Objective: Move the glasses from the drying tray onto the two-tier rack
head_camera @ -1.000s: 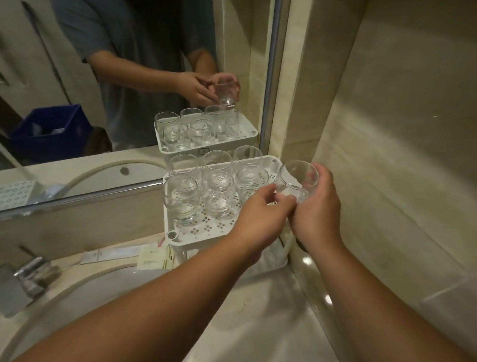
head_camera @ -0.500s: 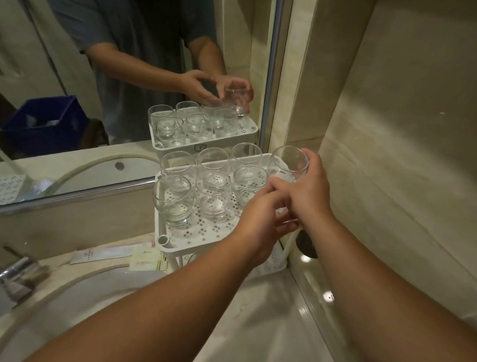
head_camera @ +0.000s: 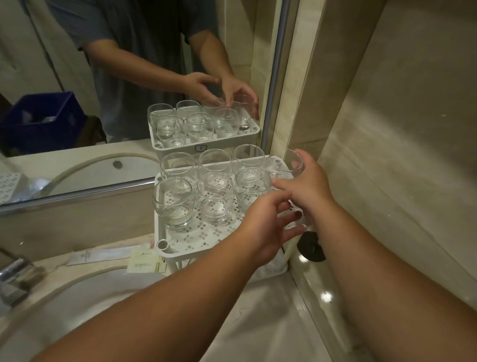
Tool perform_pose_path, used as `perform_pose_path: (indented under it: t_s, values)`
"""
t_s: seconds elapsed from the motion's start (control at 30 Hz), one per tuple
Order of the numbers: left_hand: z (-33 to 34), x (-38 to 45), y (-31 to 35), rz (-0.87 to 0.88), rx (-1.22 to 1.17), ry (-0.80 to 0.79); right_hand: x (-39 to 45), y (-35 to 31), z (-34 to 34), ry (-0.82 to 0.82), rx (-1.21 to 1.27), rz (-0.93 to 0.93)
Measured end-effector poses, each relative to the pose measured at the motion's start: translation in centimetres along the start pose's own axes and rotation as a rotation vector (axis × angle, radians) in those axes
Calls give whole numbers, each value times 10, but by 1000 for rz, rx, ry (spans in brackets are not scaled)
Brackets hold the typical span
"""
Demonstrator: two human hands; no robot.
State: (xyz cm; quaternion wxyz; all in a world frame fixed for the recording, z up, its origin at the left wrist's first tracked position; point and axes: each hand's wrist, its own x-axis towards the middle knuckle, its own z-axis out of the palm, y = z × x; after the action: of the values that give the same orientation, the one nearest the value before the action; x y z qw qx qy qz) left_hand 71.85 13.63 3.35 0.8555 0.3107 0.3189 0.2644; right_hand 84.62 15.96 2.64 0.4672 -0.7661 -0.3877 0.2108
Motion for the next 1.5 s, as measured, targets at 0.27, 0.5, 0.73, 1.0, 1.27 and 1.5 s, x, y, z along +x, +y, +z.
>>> perform_pose_path:
  t_s: [0.27, 0.5, 0.73, 1.0, 1.27, 1.5]
  values:
    - [-9, 4, 1, -22, -43, -20, 2, -2, 1, -30, -53, 11]
    - [-10, 0, 0, -13, -37, -48, -4, -5, 0, -62, -103, 11]
    - [-13, -13, 0, -15, 31, 6, -9, -6, -3, -82, -91, -11]
    - [-26, -49, 14, 28, 92, 89, -44, -31, -3, 179, -94, -172]
    - [-67, -121, 62, 346, 303, 237, -107, -96, 33, 239, -35, -589]
    - [-153, -194, 105, 488, 371, 511, -172, -159, 128, 0, 104, -643]
